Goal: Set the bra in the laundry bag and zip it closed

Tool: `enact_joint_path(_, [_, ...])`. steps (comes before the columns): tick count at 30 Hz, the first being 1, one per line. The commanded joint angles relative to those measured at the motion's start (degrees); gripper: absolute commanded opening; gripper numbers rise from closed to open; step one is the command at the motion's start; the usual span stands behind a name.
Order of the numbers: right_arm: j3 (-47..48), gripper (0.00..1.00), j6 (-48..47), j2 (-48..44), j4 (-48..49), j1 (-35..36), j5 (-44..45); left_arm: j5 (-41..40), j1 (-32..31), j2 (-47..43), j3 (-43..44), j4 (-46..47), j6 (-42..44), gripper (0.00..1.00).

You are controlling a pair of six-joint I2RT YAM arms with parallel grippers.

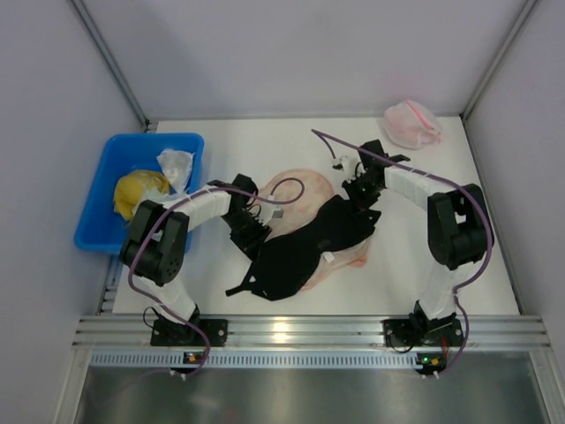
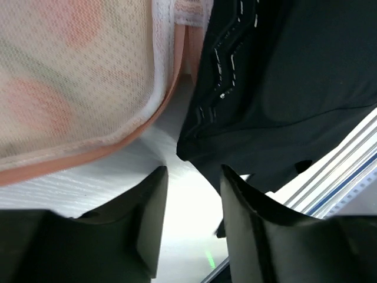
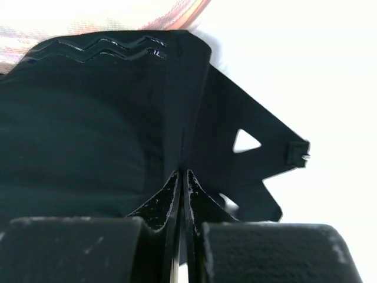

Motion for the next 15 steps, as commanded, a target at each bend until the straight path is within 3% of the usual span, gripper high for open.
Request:
enact_joint_path(1, [3.3,0.0,-1.4,-0.8,-1.7,0.7,-0.3,0.3,-0.2,1.9,0.7,3.1,1.1,0.45])
enact_joint_path(2, [3.6,0.0,-1.3,-1.2,-2.2,0.7,-0.9,0.2,-0.2,1.8,0.8,3.1,1.0,0.42])
enact_joint_path(7, [4.2,0.0,-0.3,-6.5,-5.5,0.7,-3.0,0.3,-0.2,0.7,0.7,3.1,1.0,0.02])
enact_joint_path(15, [0.1,0.0,-0.2,-13.0,-11.0,0.7,-3.8,0.6,-0.1,-2.8,0.2,3.1,1.0,0.0])
